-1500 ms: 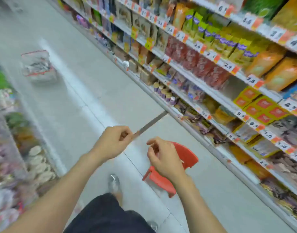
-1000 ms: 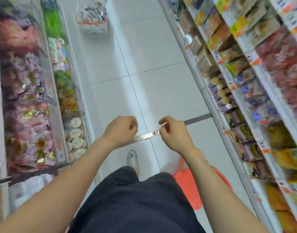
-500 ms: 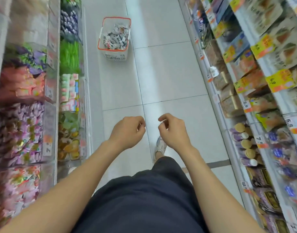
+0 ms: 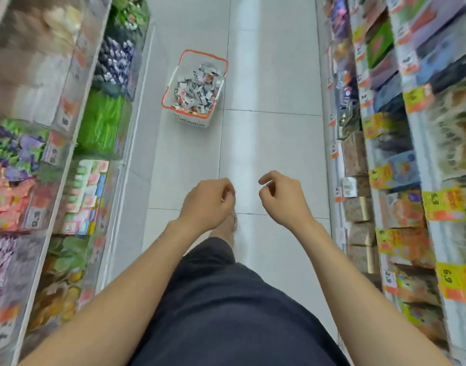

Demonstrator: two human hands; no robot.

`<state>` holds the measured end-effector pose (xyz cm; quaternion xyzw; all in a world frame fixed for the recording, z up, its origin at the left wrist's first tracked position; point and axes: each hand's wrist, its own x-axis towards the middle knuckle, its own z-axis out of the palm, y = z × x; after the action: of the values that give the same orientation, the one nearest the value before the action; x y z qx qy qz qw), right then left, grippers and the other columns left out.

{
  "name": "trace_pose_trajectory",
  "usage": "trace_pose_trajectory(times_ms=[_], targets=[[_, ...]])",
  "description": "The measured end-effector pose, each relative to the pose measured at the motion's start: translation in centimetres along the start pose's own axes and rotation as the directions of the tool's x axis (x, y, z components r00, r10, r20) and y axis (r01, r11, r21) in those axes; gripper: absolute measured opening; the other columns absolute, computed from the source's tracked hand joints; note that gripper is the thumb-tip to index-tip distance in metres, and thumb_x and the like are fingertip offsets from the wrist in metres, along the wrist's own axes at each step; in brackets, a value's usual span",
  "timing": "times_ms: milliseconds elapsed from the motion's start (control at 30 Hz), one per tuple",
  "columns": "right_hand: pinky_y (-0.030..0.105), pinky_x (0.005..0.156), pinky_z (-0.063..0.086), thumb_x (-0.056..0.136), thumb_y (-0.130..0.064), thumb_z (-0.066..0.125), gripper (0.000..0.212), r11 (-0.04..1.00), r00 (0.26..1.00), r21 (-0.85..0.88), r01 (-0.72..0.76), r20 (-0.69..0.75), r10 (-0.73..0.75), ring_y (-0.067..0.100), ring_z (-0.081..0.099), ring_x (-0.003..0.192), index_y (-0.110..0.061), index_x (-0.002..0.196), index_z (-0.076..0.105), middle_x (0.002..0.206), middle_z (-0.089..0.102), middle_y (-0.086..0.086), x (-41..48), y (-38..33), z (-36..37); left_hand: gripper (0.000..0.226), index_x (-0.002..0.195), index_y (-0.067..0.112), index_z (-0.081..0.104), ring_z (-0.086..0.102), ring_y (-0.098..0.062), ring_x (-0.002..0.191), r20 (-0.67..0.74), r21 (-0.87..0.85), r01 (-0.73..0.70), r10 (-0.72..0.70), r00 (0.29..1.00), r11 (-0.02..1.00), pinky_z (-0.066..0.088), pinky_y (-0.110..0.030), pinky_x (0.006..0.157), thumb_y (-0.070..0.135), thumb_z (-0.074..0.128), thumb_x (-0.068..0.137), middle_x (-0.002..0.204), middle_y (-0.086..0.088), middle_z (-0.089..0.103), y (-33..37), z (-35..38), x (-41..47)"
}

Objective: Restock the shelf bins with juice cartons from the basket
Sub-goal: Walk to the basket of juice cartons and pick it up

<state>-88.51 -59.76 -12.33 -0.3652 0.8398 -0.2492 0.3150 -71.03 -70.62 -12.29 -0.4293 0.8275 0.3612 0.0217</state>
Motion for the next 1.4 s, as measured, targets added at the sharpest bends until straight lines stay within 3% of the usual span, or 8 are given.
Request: trace_pose_trajectory(times_ms=[400,567,767,900,1067,1233,1333,1400], targets=[[0.006,0.058,0.041,0.092,-0.014,0.054,0.025,1.0,1.0,0.015,-0.003,0.017,0.003,0.003,0.061,0.068,-0.02,0.109,0.071,0.071,0.066,-0.005,31.8,-4.4,-15.5,0.018,0.1,0.026,0.071,0.064,-0.018,0.082,0.006,-0.006,0.027,-0.027,1.0,1.0,0.056,-0.039,0.08,0.024,0.055,0.093,0.089,0.012,0.071,9.8,-10.0,32.3],[0.008,0.056,0.04,0.091,-0.012,0.053,0.025,0.994,1.0,0.109,0.007,-0.016,-0.005,0.007,0.059,0.065,-0.02,0.108,0.071,0.073,0.067,-0.001,46.4,-4.3,-21.5,0.02,0.1,0.028,0.07,0.062,-0.011,0.078,0.034,-0.001,0.025,-0.025,0.999,1.0,0.058,-0.041,0.078,0.03,0.053,0.09,0.088,0.016,0.067,13.4,-12.6,47.1],[0.02,0.062,0.042,0.094,-0.018,0.053,0.022,0.999,0.967,0.022,0.044,0.249,-0.049,0.009,0.061,0.079,-0.023,0.105,0.07,0.072,0.068,-0.002,63.6,-6.9,-28.1,0.021,0.109,0.025,0.073,0.066,-0.01,0.087,-0.005,-0.121,0.16,-0.162,0.987,0.98,0.057,-0.036,0.084,0.026,0.055,0.099,0.098,0.008,0.071,17.8,-16.2,61.2],[0.024,0.058,0.042,0.094,-0.019,0.053,0.02,0.982,0.881,-0.058,0.177,0.454,-0.132,0.01,0.061,0.068,-0.022,0.106,0.07,0.068,0.063,-0.005,72.6,-12.3,-29.5,0.019,0.111,0.031,0.071,0.065,-0.007,0.092,0.032,-0.189,0.243,-0.242,0.97,0.951,0.057,-0.037,0.087,0.032,0.056,0.1,0.104,0.01,0.07,18.0,-19.0,65.9],[0.026,0.055,0.041,0.093,-0.017,0.054,0.018,0.907,0.761,-0.146,0.395,0.605,-0.234,0.012,0.057,0.059,-0.02,0.103,0.07,0.061,0.061,-0.005,81.7,-19.1,-26.4,0.017,0.107,0.032,0.073,0.062,-0.005,0.093,-0.129,-0.387,0.394,-0.471,0.872,0.834,0.052,-0.031,0.085,0.03,0.058,0.099,0.101,0.014,0.068,15.7,-21.0,70.1],[0.023,0.057,0.043,0.094,-0.014,0.053,0.019,0.816,0.651,-0.168,0.553,0.699,-0.296,0.013,0.055,0.057,-0.02,0.102,0.069,0.056,0.059,-0.004,89.5,-24.3,-21.1,0.019,0.108,0.026,0.075,0.065,-0.008,0.097,-0.213,-0.579,0.431,-0.638,0.74,0.693,0.049,-0.026,0.082,0.025,0.057,0.1,0.107,0.012,0.072,10.5,-22.4,75.1],[0.027,0.06,0.045,0.095,-0.014,0.052,0.021,0.762,0.591,-0.187,0.62,0.75,-0.297,0.014,0.055,0.058,-0.018,0.105,0.07,0.054,0.056,-0.007,93.5,-26.9,-18.3,0.02,0.106,0.022,0.076,0.066,-0.01,0.097,-0.215,-0.658,0.459,-0.733,0.645,0.597,0.041,-0.013,0.078,0.021,0.056,0.101,0.106,0.01,0.073,7.1,-23.3,78.5],[0.032,0.062,0.048,0.094,-0.014,0.052,0.021,0.725,0.551,-0.188,0.662,0.778,-0.301,0.018,0.057,0.059,-0.017,0.105,0.07,0.055,0.059,-0.004,96.1,-28.5,-16.1,0.021,0.106,0.02,0.076,0.066,-0.011,0.099,-0.191,-0.705,0.459,-0.769,0.611,0.54,0.045,-0.015,0.084,0.02,0.056,0.101,0.106,0.008,0.074,4.8,-24.0,80.6]])
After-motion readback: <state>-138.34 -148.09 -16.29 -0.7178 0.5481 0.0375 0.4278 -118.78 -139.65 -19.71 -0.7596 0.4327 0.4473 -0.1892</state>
